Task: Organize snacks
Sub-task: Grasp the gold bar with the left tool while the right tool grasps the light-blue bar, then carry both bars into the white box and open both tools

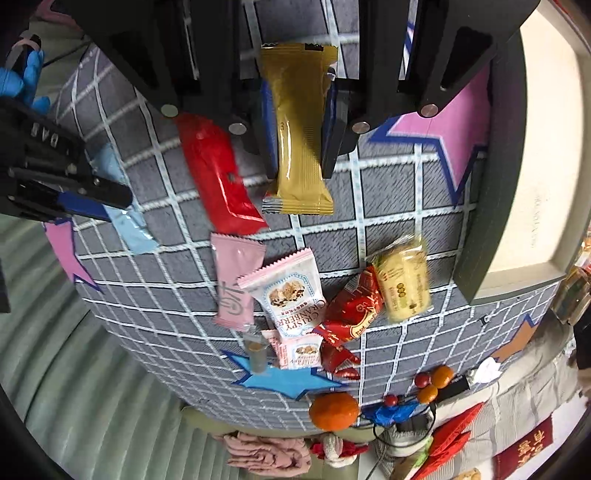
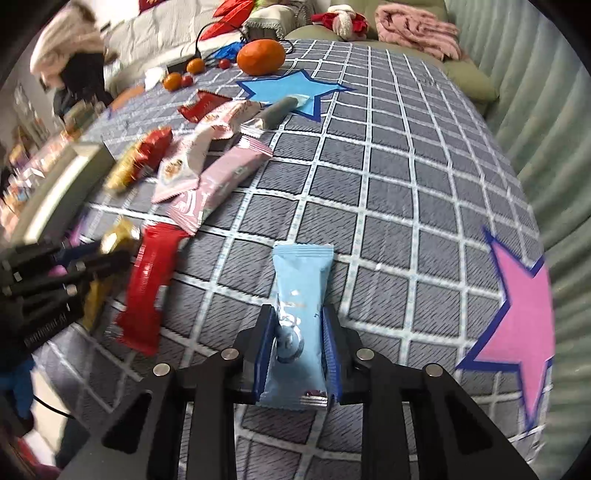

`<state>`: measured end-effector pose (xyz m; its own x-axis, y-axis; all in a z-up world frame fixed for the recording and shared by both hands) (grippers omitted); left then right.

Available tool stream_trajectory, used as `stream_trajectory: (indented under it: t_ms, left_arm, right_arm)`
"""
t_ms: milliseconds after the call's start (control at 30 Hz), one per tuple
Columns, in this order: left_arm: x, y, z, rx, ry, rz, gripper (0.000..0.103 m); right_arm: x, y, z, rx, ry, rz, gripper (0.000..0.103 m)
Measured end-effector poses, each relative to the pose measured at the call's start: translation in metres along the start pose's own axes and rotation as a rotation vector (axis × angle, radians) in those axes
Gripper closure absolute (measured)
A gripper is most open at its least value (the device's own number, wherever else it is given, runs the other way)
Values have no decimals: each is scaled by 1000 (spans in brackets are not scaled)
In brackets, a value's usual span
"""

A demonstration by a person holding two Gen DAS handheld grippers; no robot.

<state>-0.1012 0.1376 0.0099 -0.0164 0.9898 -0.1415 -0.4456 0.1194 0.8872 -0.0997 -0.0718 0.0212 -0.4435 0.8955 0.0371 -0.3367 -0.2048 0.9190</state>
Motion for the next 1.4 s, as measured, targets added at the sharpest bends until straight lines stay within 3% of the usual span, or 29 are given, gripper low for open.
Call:
stream_trajectory:
  t_ms: [200, 467, 567, 667, 733, 800, 967, 1067, 1233, 1400]
  left_arm:
    - [15, 30, -3, -51, 38, -66, 79]
    - [31, 50, -8, -79, 64, -100, 79]
    - [36, 52, -10, -79, 68, -98, 79]
    - [40, 57, -12, -87, 76, -99, 79]
    - [43, 61, -12, -97, 84, -98, 79]
    - [50, 68, -10, -110, 100, -96, 79]
    - [73, 90, -2, -157, 122, -80, 79]
    - [96, 104, 7, -190, 151, -57, 79]
    - [146, 116, 13, -235, 211, 25, 79]
    - [194, 108, 3, -214, 293, 106, 79]
  right_arm:
    - [-4, 17, -13, -29, -97, 82, 77]
    - [-6, 13, -10, -1, -114, 58, 75]
    - [-3, 4, -6, 14, -109, 25, 29]
    - [7, -3, -2, 30, -62, -37, 30]
    - [16, -6, 1, 35, 0, -125, 46]
    - [17, -4, 3, 27, 13, -124, 77]
    - [17, 12, 11, -18, -50, -6, 78]
    - [34, 28, 25, -56, -24, 29, 78]
    - [88, 41, 63, -96, 56, 136, 78]
    - [154, 28, 98, -83, 139, 239, 78]
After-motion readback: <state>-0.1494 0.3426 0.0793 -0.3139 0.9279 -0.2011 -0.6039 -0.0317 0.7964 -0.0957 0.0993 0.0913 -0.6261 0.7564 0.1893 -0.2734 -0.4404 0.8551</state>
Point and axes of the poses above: each gripper's, at about its wrist camera, not at the fingertips, and y roughly against the way its jaws point, x to its left, z to its top, the point moved 2 cm from there along -y, roughly the way its jaws point, and after that the axes turned 9 degrees about y, right-handed, at the moved point
